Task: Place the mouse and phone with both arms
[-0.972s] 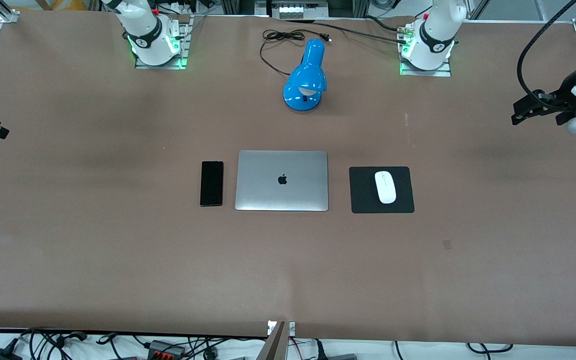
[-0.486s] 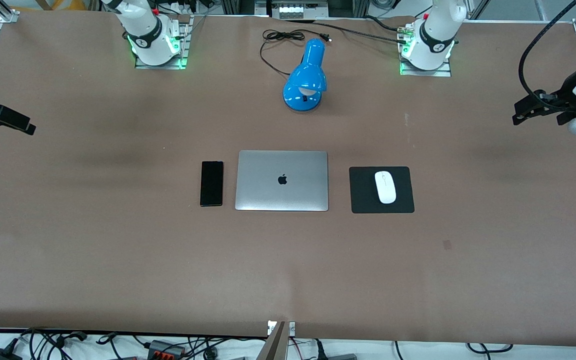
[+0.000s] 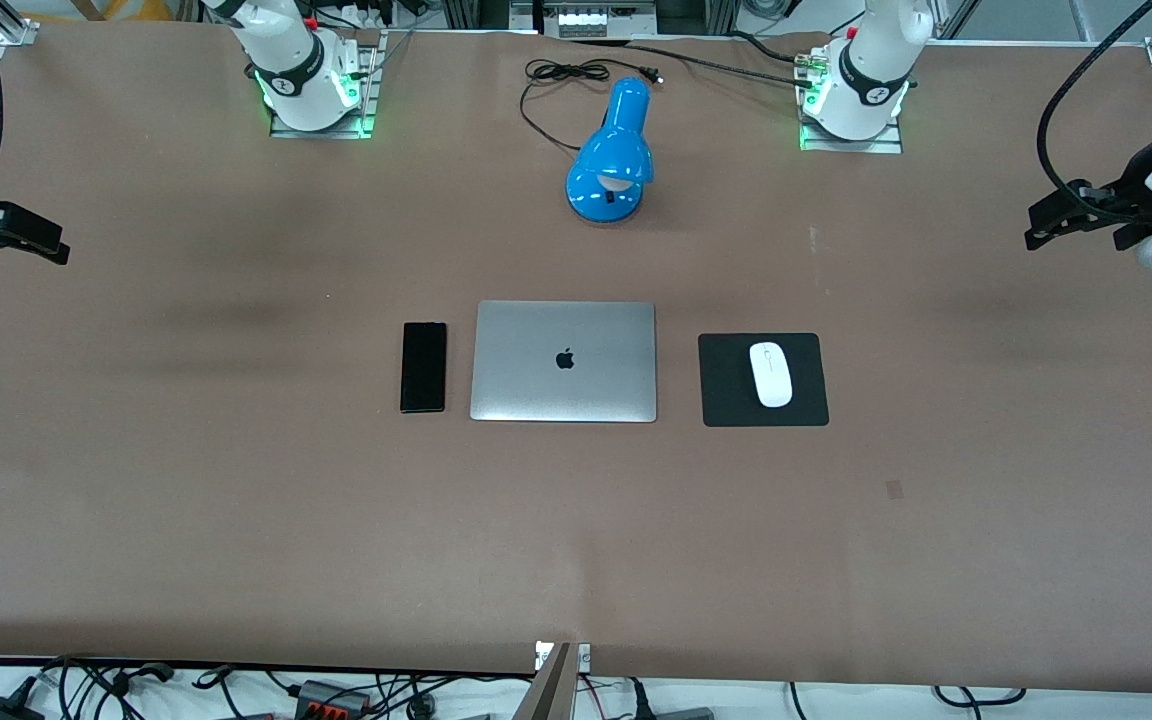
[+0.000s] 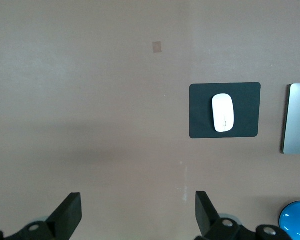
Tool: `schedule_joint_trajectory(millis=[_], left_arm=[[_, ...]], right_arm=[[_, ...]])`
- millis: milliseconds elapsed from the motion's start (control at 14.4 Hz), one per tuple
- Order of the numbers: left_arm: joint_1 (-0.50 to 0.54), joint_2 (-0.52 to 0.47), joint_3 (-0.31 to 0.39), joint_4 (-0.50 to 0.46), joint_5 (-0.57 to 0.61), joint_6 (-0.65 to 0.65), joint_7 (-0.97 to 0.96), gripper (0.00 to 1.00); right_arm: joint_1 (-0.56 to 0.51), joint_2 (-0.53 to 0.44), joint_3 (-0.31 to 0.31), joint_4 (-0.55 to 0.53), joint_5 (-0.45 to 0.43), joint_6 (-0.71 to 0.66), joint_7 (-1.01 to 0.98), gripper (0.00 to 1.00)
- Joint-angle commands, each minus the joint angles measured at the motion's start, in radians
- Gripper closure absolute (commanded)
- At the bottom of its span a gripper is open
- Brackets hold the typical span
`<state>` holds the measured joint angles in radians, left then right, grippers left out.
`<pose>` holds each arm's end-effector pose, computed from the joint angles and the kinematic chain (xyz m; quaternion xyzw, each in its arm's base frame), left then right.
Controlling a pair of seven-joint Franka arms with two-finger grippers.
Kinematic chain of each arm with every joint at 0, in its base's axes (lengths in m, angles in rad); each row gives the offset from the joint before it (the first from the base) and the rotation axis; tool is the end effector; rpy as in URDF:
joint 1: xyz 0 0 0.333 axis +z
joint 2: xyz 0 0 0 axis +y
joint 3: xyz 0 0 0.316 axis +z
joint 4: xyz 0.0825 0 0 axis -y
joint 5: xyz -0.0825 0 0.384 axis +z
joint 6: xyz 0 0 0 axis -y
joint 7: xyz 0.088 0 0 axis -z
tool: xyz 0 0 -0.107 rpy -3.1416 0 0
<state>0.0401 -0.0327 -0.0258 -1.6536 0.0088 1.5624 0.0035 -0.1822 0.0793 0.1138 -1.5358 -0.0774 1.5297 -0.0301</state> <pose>0.5413 0.0085 0.6027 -0.9995 -0.0053 0.0293 0.0046 0.5709 -0.0502 0.5933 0.9983 -0.0191 -0.0440 0.0321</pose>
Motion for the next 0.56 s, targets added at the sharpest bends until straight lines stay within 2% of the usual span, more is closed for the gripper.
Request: schedule_joint_trajectory(millis=[0, 486], left_arm=[[0.003, -0.012, 0.001, -0.002, 0.022, -0.008, 0.016, 0.00], [0.007, -0.012, 0.004, -0.003, 0.019, -0.010, 0.016, 0.00]], right_arm=[[-0.010, 0.004, 0.000, 0.006, 0.019, -0.003, -0.042, 0.00], [-0.019, 0.007, 0.000, 0.006, 0.022, 0.006, -0.037, 0.00]])
